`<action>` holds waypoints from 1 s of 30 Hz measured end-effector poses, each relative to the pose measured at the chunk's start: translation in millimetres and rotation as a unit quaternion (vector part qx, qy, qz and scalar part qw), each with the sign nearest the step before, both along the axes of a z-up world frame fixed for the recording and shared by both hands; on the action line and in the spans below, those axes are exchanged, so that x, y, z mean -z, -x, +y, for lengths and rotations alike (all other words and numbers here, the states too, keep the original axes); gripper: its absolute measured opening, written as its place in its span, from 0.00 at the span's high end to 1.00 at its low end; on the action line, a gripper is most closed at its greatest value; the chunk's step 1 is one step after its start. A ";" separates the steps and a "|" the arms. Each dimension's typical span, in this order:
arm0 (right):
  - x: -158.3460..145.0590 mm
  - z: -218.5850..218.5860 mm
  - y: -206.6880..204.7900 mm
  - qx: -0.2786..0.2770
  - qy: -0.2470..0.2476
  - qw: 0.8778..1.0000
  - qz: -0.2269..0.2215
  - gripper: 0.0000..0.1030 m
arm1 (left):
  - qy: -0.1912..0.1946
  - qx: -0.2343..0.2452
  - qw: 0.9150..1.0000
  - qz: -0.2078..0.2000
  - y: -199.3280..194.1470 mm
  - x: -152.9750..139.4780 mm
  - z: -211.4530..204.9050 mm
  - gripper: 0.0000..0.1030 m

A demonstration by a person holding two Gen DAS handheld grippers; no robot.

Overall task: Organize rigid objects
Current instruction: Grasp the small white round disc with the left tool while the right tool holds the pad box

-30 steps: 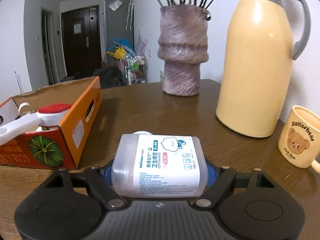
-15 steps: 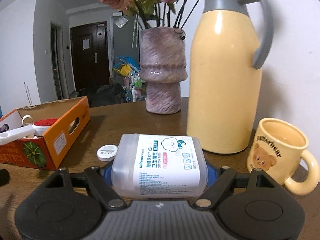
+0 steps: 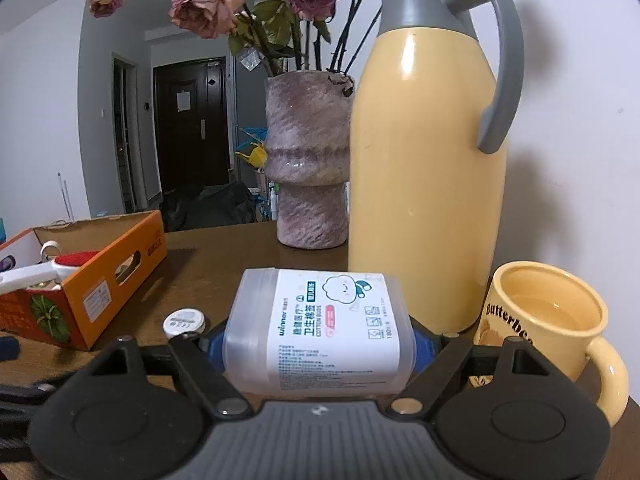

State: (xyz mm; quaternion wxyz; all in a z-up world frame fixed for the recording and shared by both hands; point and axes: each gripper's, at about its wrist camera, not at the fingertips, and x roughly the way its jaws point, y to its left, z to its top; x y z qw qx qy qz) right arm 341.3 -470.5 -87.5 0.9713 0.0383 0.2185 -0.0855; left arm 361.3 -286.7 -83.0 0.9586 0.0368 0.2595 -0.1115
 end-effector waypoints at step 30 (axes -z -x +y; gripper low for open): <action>7.1 -19.7 -30.7 -0.013 -0.010 1.000 -0.012 0.21 | -0.013 -0.006 0.998 0.062 -106.1 26.6 -55.5 0.00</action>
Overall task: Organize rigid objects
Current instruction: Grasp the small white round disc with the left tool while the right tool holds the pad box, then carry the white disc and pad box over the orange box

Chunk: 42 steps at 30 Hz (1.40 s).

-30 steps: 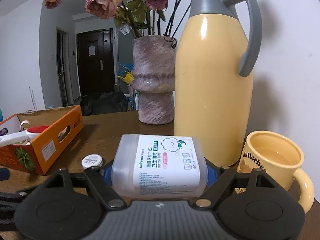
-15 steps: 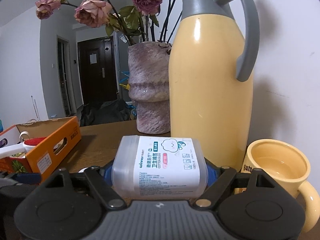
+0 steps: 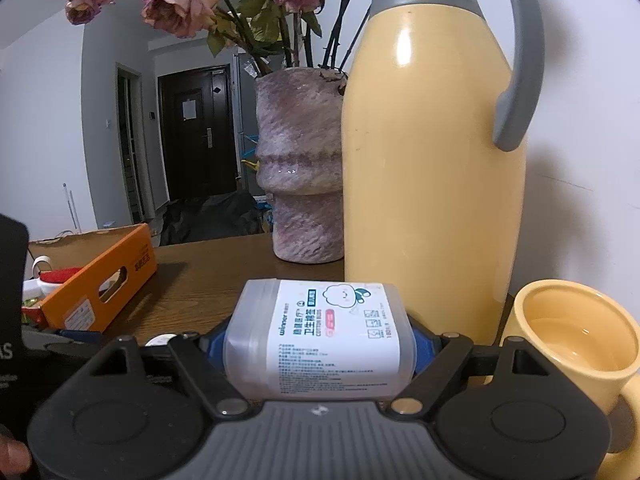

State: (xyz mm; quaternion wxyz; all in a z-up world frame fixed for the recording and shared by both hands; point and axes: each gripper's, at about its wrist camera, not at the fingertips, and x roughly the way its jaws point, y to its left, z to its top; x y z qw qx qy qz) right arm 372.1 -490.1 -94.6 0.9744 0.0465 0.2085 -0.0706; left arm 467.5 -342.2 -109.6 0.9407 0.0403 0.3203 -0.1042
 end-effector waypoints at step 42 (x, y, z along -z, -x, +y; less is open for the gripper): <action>-9.1 33.4 39.5 0.007 0.013 0.998 -0.061 0.21 | 0.021 0.023 0.998 -0.056 79.7 -25.0 51.9 0.61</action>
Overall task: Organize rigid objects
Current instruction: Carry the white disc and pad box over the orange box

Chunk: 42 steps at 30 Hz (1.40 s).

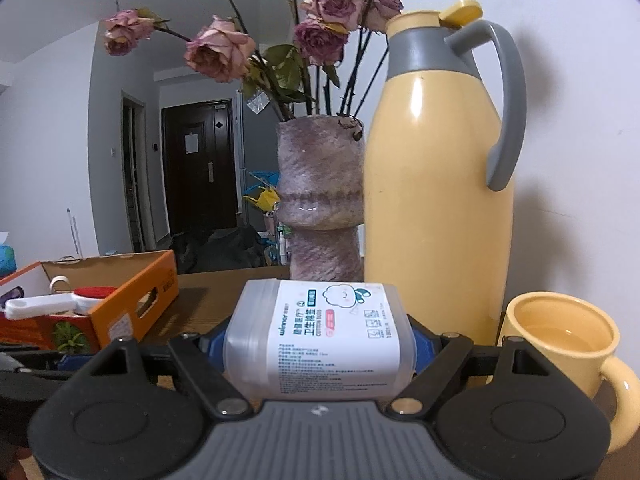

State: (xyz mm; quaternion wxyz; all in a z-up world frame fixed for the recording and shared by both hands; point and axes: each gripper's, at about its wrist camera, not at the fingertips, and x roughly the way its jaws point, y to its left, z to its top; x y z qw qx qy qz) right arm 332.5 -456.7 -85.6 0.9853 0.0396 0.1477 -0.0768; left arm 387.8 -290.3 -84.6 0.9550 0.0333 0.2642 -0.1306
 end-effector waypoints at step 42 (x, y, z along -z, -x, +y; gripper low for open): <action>-15.0 202.4 46.5 -0.063 -0.003 0.998 -0.026 0.21 | 0.063 -0.082 0.993 -0.049 50.6 -45.9 216.8 0.61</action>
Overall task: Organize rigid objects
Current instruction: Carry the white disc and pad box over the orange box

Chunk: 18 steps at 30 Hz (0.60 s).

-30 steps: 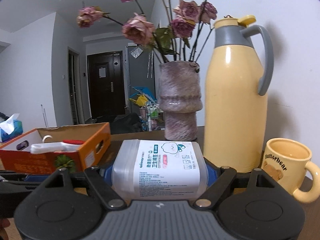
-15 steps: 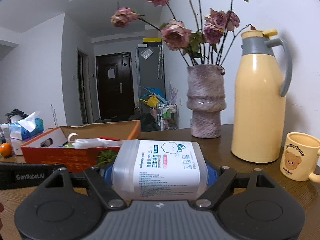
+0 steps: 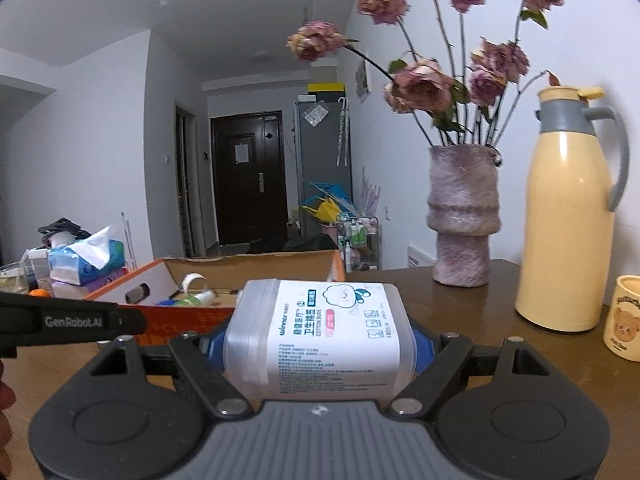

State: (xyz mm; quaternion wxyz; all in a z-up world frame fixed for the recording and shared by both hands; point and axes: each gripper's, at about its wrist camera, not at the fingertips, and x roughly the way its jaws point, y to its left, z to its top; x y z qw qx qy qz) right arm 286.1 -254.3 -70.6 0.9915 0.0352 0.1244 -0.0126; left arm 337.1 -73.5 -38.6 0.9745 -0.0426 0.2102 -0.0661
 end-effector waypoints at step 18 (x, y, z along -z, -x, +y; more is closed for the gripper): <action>-16.3 39.4 -55.1 -0.023 -0.007 1.000 -0.020 0.21 | 0.002 -0.031 0.999 -0.019 -50.5 -9.4 31.5 0.61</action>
